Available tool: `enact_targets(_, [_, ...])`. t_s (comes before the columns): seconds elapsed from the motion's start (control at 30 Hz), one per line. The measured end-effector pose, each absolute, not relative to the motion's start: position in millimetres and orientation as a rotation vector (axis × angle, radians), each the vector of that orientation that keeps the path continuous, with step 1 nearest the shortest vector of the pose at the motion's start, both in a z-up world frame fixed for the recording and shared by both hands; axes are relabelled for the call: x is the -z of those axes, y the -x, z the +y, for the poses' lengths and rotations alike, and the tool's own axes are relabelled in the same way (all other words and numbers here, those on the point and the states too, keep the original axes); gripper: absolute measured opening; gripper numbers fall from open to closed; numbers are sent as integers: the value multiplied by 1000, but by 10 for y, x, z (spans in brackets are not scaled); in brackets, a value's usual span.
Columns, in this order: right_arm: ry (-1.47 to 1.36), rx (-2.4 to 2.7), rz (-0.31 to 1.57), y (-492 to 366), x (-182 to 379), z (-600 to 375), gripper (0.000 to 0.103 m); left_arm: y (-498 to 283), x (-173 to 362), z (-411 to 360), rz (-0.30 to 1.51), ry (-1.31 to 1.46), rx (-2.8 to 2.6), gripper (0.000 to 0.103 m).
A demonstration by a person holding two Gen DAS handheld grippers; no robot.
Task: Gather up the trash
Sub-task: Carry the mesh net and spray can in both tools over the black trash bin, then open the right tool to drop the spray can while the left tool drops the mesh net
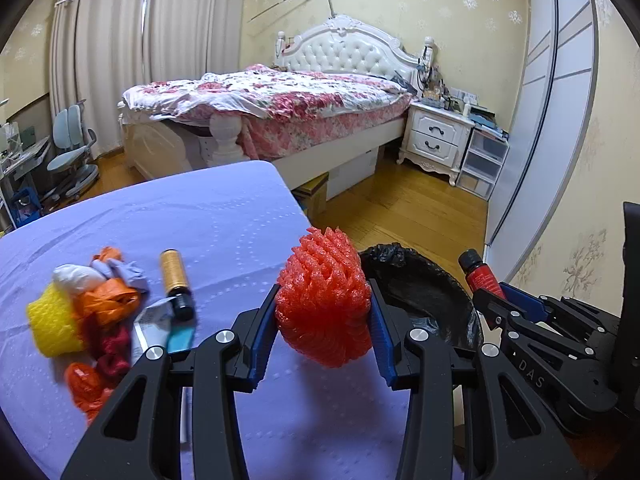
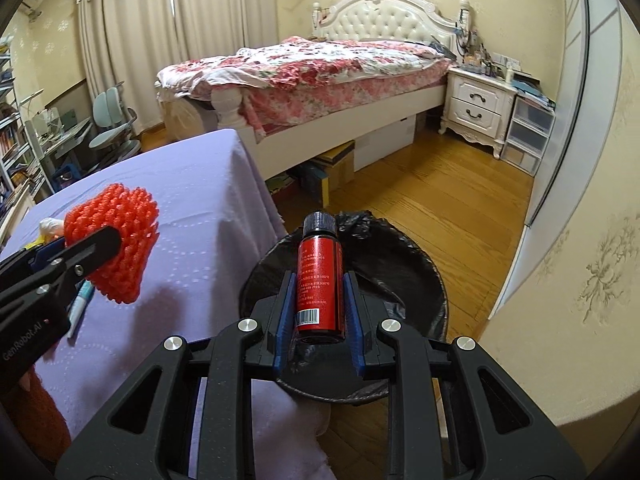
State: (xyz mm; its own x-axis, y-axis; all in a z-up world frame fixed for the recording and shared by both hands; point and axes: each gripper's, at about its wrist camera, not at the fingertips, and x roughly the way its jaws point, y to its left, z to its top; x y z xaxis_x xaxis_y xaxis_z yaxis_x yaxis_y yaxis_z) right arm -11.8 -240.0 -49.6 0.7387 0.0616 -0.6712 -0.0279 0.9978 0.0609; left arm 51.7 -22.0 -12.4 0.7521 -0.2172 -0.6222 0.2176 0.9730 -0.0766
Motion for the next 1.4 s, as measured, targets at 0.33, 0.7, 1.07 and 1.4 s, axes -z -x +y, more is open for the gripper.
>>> enact_targets(0.33, [-84,-29,755,-48,640,-2662,23,-796,298,-523,718,-48,250,43])
enact_targets(0.7, [-108,-12,768,-171,724,-2785,24,-819,373,-729,721,-101,237,56])
enact_targets(1.07, [-106,31,746,-132,711,-2824,45,-781,349,-681,721,-68,199,80])
enact_targets(1.4, [-115,37,743,-89,673,-2854,50,-771,329,-707,716,-85,208,83])
